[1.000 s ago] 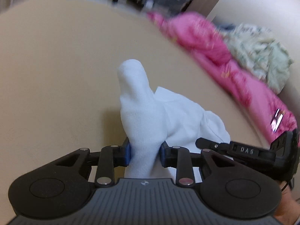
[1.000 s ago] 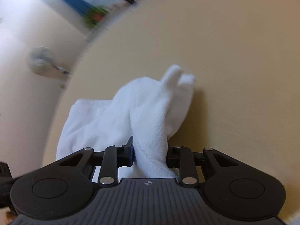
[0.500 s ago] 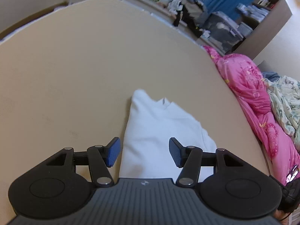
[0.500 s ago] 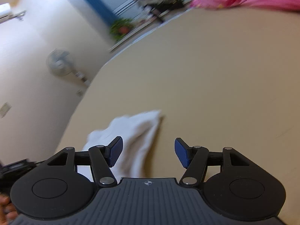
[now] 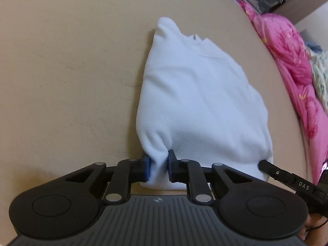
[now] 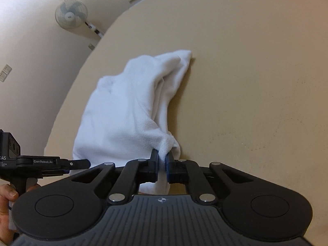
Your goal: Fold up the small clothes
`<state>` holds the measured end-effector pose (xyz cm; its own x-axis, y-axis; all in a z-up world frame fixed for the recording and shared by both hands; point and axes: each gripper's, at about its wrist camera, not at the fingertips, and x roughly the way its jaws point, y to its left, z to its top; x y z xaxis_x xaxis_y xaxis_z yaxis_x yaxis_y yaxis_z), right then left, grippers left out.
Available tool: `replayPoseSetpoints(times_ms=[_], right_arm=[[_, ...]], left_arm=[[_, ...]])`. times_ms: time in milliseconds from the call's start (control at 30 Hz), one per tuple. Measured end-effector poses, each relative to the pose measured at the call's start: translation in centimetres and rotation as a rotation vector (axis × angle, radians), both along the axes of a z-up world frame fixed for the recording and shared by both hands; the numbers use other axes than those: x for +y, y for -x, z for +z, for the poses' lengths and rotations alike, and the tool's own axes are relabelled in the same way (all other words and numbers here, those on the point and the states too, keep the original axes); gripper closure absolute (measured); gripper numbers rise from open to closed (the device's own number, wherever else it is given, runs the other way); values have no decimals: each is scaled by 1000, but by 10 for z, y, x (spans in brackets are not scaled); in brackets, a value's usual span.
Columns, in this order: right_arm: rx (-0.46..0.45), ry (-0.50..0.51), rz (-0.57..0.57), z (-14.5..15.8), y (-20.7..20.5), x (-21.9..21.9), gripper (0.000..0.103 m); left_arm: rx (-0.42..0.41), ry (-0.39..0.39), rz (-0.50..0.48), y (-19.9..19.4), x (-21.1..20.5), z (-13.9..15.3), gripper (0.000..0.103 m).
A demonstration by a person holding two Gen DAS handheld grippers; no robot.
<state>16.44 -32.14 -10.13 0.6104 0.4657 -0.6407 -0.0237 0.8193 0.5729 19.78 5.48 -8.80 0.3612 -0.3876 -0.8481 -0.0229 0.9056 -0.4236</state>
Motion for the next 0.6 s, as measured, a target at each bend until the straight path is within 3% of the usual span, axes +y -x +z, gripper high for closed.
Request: replayPoseSetpoints(times_ms=[133,167,233,267,333,367,433,500,533,567,600], right_arm=[[-51,-54,-38,20,31,-27,98],[-31,-60,-55,20,34,-31,98],[36,-38,-67,14,42,-40,97],[69,-4,-60,10,42,-37,96],[83,98,-38,8,45,-25,91],[58,127,-32,12,48,-20,87],[-26,104,-58,25,58,-20,87],[-51,103,-56,26,59,-20,87],[-11,138,-43,19,56,-16,87],[52,178,-23,7,54,-14,82],[111,195,-3,-3,54,-13,79]], left_arm=[[-36,106,-4,19,11,20,87],[-21,96,-16,21,12,17,85],[30,-24,-14,23,9,7,77],[30,-95,-7,25,7,5,66],[-47,-112,-26,35,3,19,68],[-123,-106,-44,44,1,33,68],[-206,-114,-77,55,-6,43,66],[-157,-227,-115,56,-18,27,66],[-104,-321,-130,56,-24,12,60],[-93,-364,-128,54,-32,7,51],[-121,-392,-117,58,-37,12,51]])
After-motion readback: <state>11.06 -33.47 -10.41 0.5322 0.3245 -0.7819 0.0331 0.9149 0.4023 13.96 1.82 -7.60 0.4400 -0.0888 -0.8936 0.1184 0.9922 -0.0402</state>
